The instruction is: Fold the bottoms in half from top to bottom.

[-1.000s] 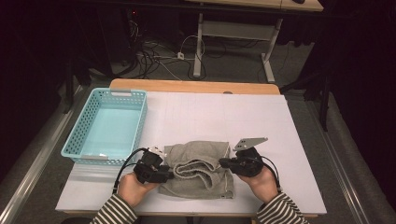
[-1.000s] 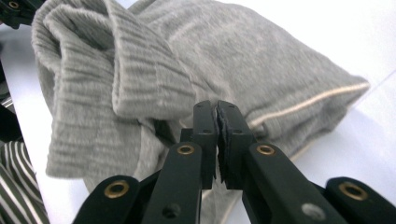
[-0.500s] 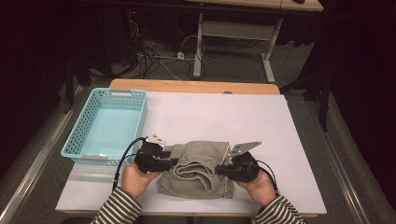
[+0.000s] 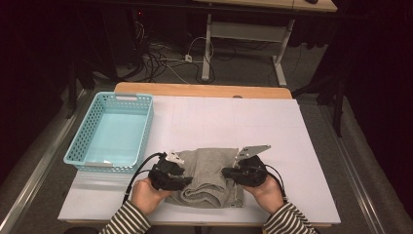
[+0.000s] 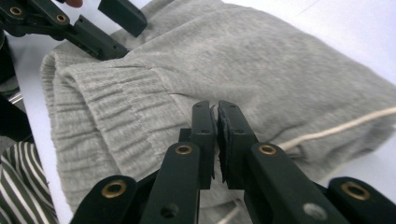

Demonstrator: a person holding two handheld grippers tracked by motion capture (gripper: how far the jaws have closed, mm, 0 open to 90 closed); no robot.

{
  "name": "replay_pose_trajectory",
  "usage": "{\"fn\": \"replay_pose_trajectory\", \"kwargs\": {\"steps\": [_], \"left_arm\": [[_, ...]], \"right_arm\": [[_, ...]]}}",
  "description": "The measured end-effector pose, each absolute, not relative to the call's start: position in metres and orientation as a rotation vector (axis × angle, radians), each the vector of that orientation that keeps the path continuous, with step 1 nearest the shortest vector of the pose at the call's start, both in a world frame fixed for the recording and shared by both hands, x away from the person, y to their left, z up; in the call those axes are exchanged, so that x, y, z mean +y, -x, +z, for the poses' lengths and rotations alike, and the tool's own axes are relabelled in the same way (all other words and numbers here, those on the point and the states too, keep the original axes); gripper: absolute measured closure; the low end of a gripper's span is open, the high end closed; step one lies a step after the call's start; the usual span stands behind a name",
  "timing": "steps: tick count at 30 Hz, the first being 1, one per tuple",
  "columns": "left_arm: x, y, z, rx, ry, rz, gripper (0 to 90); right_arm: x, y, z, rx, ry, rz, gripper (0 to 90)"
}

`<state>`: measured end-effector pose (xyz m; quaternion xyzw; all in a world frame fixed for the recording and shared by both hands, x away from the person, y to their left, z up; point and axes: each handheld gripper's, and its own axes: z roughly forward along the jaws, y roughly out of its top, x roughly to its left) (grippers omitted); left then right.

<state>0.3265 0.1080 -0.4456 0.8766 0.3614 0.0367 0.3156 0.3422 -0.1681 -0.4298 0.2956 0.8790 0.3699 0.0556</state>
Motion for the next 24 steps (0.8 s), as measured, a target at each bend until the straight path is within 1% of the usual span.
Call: {"fn": "replay_pose_trajectory", "kwargs": {"steps": [7, 9, 10, 18, 20, 24], "left_arm": [[0.110, -0.316, -0.451, 0.958, -2.322, 0.113, 52.2], [0.108, -0.313, -0.457, 0.969, -2.379, 0.144, 54.0], [0.109, -0.311, -0.459, 0.966, -2.364, 0.157, 54.3], [0.113, -0.313, -0.459, 0.982, -2.333, 0.120, 54.2], [0.115, -0.316, -0.457, 0.998, -2.305, 0.105, 53.5], [0.118, -0.321, -0.452, 1.013, -2.261, 0.096, 49.9]], "right_arm": [[-0.160, -0.331, -0.441, 2.754, -0.858, 1.059, 82.9], [-0.159, -0.329, -0.446, 2.767, -0.865, 1.043, 83.8], [-0.159, -0.328, -0.449, 2.778, -0.860, 1.033, 84.1], [-0.159, -0.324, -0.454, 2.774, -0.864, 1.011, 84.3], [-0.159, -0.324, -0.452, 2.752, -0.850, 1.017, 82.5], [-0.161, -0.325, -0.440, 2.701, -0.841, 1.060, 75.7]]}}
